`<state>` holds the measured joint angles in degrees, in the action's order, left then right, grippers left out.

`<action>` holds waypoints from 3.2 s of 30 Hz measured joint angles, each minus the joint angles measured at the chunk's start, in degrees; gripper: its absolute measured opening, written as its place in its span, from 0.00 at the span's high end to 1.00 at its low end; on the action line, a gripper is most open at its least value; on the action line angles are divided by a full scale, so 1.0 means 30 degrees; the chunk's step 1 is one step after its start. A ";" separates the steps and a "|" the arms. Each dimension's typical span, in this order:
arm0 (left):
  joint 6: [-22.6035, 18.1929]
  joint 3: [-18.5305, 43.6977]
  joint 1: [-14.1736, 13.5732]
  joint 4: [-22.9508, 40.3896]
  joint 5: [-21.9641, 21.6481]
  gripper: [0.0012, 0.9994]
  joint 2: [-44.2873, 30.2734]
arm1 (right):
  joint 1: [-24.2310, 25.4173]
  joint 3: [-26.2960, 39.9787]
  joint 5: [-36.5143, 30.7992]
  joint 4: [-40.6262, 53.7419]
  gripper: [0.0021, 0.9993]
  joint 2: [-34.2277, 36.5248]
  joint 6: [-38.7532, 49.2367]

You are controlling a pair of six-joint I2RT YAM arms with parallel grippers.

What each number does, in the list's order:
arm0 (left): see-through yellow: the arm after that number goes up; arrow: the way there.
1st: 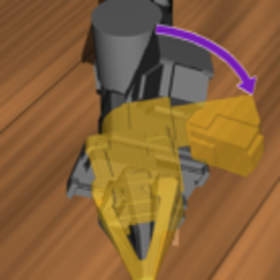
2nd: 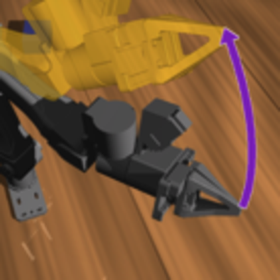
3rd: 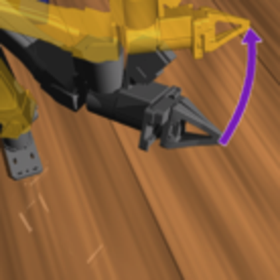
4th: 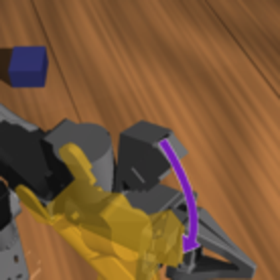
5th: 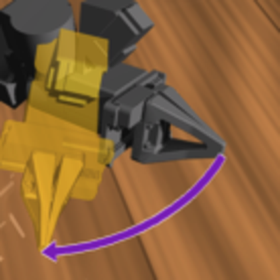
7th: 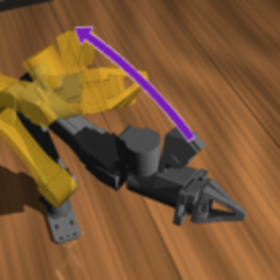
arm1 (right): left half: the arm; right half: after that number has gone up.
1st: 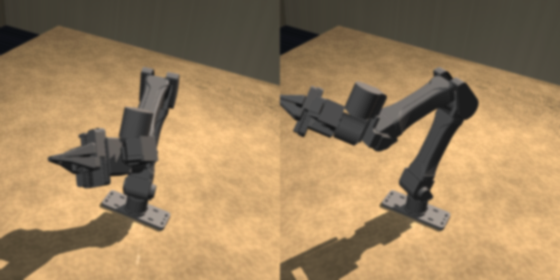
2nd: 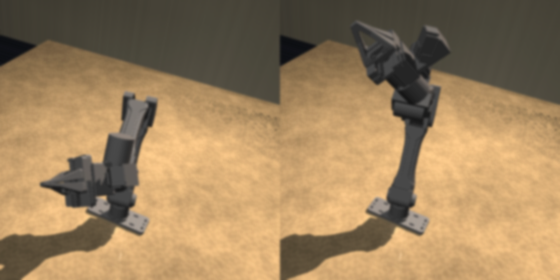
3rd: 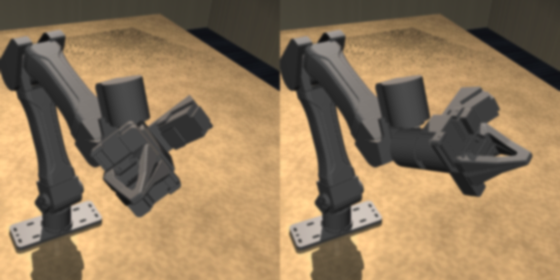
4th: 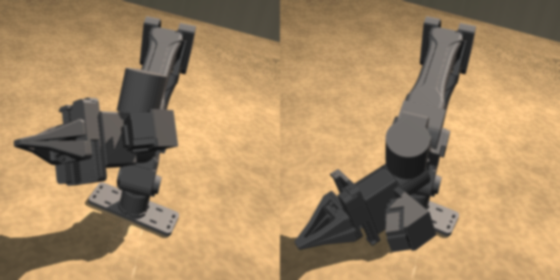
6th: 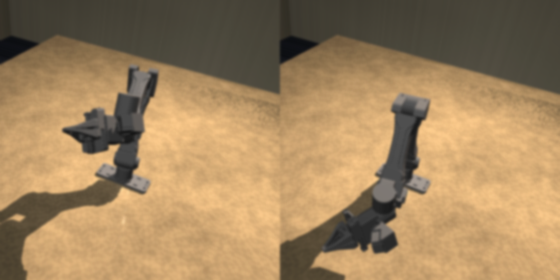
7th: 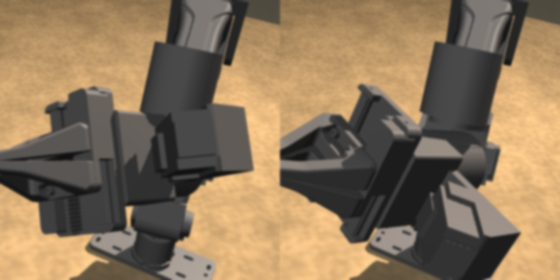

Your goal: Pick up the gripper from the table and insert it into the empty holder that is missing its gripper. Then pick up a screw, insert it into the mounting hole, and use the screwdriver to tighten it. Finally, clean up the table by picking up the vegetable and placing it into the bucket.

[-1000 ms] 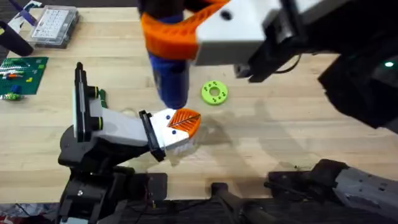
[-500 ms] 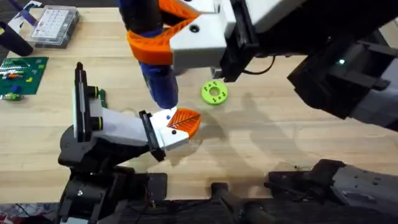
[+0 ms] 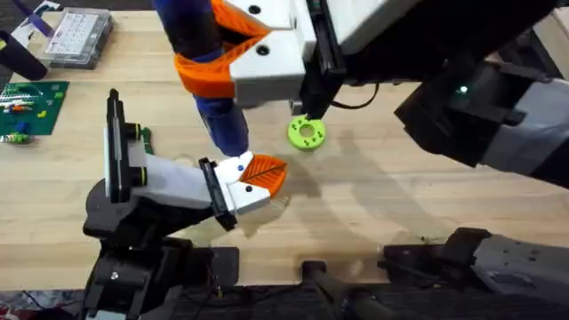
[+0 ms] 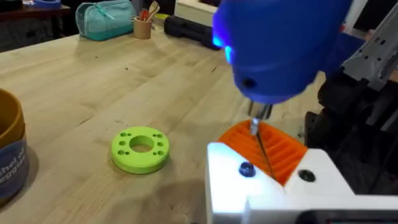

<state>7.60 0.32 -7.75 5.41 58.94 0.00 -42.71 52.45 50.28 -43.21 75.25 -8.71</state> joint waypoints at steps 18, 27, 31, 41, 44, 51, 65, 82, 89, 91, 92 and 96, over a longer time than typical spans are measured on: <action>0.0000 0.0000 0.0000 0.0000 0.0000 1.00 0.0000 | -0.0215 -0.0007 -0.0025 0.0557 0.98 0.0630 0.0051; 0.0000 0.0000 0.0000 0.0000 0.0000 1.00 0.0000 | -0.0208 -0.0007 -0.0022 0.0688 0.98 0.0630 0.0051; 0.0003 0.0000 0.0000 0.0000 0.0000 1.00 0.0001 | -0.0208 -0.0007 -0.0022 0.0688 0.98 0.0630 0.0051; 0.0000 0.0000 0.0000 0.0000 0.0000 1.00 -0.0004 | -0.0210 -0.0007 -0.0029 0.0688 0.98 0.0630 0.0051; 0.0000 0.0000 0.0000 0.0000 -0.0003 1.00 -0.0004 | -0.0211 -0.0007 -0.0029 0.0688 0.98 0.0636 0.0051; 0.0058 0.0000 0.0000 0.0010 0.0000 1.00 0.0001 | -0.0212 -0.0007 -0.0147 0.0696 0.98 0.1142 0.0033; 0.0102 0.0000 0.0000 0.0007 -0.0005 1.00 0.0004 | -0.0215 -0.0007 -0.0299 0.0967 0.98 0.1155 -0.0013; 0.0068 0.0022 -0.0002 0.0027 -0.0056 1.00 -0.0004 | -0.0254 -0.0006 -0.0182 -0.1577 0.98 0.1464 -0.0484; 0.0066 0.0022 0.0000 0.0034 -0.0063 1.00 -0.0001 | 0.0133 0.4831 -0.0226 0.0938 0.98 0.1484 -0.0063; 0.0060 0.0022 0.0000 0.0031 -0.0066 1.00 -0.0002 | 0.0171 0.6652 -0.0288 0.2801 0.98 0.1433 0.0708; 0.0066 0.0022 0.0000 0.0034 -0.0064 1.00 0.0002 | 0.0171 0.7355 -0.0308 0.3818 0.98 0.1386 0.1231; 0.0058 0.0022 0.0000 0.0029 -0.0066 1.00 0.0004 | 0.0227 0.9326 -0.0289 0.7279 0.98 0.1293 0.3216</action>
<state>7.77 0.38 -7.75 5.50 58.74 0.01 -42.03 80.43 49.41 -21.37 79.13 0.94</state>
